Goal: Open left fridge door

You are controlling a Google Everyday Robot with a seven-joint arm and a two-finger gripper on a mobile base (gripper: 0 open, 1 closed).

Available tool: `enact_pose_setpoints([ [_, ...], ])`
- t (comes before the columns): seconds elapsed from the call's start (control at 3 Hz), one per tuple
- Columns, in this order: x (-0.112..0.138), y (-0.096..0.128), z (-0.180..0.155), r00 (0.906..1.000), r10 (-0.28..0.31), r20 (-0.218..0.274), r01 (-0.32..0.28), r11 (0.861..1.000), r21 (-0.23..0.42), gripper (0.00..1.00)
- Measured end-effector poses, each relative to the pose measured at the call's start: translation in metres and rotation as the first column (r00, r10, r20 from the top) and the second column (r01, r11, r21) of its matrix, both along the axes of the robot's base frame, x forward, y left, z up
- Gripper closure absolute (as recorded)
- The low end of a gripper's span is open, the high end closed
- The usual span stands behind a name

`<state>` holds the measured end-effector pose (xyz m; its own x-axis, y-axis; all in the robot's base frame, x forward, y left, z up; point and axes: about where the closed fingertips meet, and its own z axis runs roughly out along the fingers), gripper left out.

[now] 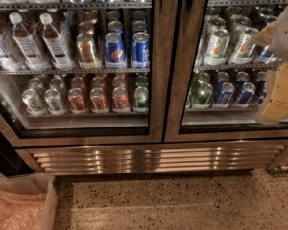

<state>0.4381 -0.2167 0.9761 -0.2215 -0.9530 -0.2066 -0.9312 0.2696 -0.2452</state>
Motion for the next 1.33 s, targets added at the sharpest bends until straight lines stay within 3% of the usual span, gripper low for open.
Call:
enact_pose_setpoints([
  [0.67, 0.006, 0.006, 0.006, 0.9997, -0.003, 0.026, 0.002, 0.999, 0.036, 0.0],
  [1.0, 0.028, 0.034, 0.023, 0.9973, 0.037, 0.063, -0.046, 0.989, 0.139, 0.0],
  [1.33, 0.055, 0.081, 0.054, 0.9883, 0.089, 0.124, -0.119, 0.958, 0.261, 0.0],
])
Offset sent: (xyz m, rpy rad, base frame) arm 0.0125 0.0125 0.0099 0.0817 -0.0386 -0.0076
